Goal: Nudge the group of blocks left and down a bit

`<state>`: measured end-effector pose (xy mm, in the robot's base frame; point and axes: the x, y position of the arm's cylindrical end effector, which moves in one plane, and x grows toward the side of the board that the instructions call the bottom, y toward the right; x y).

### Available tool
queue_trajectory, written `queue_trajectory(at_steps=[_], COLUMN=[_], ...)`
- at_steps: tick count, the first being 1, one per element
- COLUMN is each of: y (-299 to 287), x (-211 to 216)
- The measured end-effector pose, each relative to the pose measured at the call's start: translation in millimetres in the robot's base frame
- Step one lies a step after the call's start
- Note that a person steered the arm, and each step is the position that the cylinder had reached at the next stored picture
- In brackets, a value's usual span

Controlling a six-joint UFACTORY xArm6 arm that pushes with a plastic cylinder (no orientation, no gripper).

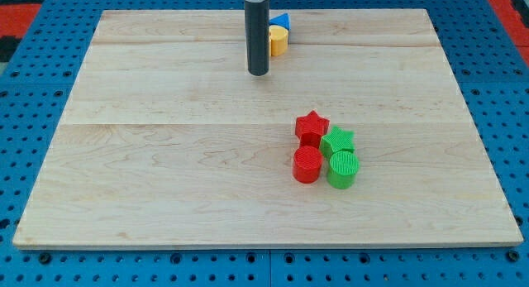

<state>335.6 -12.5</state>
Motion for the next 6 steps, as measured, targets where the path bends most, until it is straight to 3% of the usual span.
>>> queue_trajectory(at_steps=[5, 6], y=[4.4, 65.4], x=[-6.4, -6.4])
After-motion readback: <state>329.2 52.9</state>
